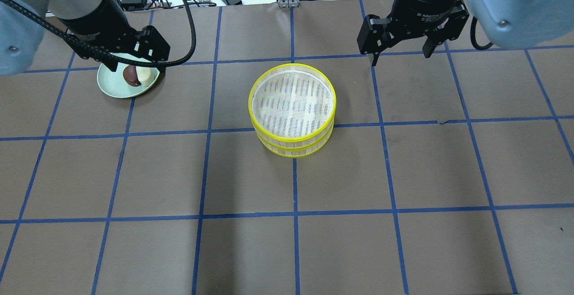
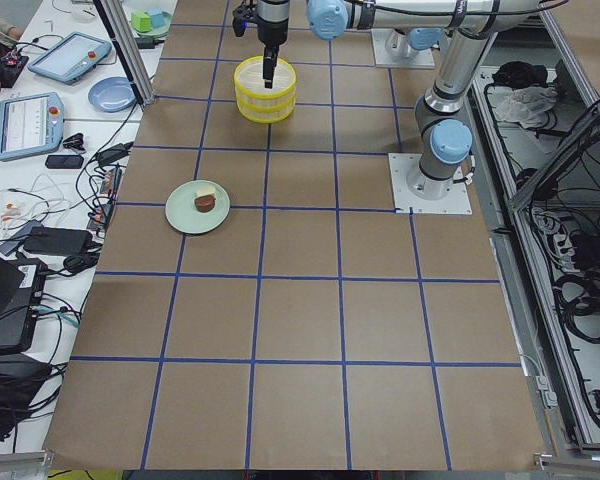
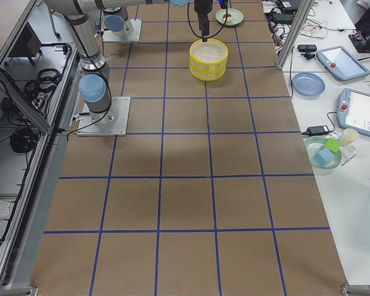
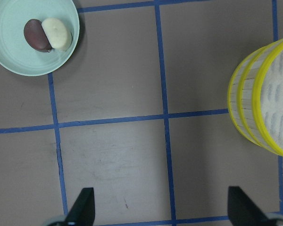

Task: Place buns in different layers of steamer
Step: 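Move the right gripper to the top tier rim while the left approaches the plate, then lift the top tier aside with the right gripper while the left grasps the white bun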

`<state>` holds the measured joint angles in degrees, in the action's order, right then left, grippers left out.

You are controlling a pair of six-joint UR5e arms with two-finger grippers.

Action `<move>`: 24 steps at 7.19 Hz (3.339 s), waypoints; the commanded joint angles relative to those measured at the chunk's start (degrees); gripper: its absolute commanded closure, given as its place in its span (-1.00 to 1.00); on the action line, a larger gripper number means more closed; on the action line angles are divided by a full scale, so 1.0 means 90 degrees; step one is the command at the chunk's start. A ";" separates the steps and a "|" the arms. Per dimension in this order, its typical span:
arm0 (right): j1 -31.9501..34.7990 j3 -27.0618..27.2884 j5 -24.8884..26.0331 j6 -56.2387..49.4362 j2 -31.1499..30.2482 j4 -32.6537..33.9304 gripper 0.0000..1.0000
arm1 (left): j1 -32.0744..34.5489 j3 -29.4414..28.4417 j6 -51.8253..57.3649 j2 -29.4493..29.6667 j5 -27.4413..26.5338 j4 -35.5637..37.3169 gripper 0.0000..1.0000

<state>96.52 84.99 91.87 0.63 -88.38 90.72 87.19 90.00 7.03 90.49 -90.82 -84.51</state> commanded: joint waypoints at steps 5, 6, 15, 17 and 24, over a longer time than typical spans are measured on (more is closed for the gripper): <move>0.0115 0.0136 -0.0197 0.0503 0.0441 -0.0101 -1.00 | -0.0049 0.0058 0.0030 0.0024 -0.0046 0.0035 -1.00; 0.0241 0.0175 -0.0276 0.0913 0.1054 0.0548 -1.00 | -0.0068 0.0058 0.0059 0.0082 -0.0056 -0.0033 -1.00; 0.0751 0.0811 -0.0131 0.1504 0.2184 0.2264 1.00 | -0.1101 0.0253 0.0712 0.0383 -0.0085 0.0431 -1.00; 0.0585 0.0753 -0.0130 0.1454 0.1766 0.2050 1.00 | -0.1308 0.0302 0.0849 0.1142 -0.0075 0.1861 -1.00; -0.2014 0.0791 0.0651 -0.1456 0.1002 0.0281 1.00 | -0.1787 -0.0038 0.5563 0.3537 0.0832 0.4214 -1.00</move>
<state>79.80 92.01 97.39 -11.35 -79.13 93.89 71.62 90.93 52.58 119.97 -85.24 -47.06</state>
